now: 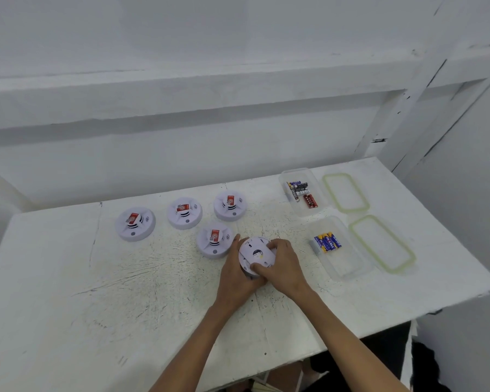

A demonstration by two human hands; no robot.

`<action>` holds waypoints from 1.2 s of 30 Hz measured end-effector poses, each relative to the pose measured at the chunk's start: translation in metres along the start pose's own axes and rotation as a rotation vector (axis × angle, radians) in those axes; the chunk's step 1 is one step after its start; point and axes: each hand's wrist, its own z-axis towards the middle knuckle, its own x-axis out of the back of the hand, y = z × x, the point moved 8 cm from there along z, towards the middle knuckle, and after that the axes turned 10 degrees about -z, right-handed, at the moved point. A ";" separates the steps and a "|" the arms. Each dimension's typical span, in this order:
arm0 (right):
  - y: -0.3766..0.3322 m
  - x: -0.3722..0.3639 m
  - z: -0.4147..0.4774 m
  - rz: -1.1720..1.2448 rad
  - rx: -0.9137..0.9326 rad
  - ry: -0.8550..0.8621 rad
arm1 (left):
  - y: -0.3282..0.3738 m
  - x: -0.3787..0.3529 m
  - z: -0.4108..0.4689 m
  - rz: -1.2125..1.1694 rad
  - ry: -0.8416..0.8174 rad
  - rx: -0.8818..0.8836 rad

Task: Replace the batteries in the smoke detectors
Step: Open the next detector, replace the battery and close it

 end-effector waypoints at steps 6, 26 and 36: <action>-0.002 0.000 0.004 -0.018 0.009 -0.018 | 0.010 0.000 -0.001 -0.023 0.002 -0.022; 0.032 0.039 -0.002 0.060 -0.094 0.277 | 0.019 0.004 -0.008 0.086 -0.018 -0.107; 0.043 0.026 -0.007 -0.089 -0.144 0.202 | 0.022 0.003 -0.008 0.064 -0.040 -0.115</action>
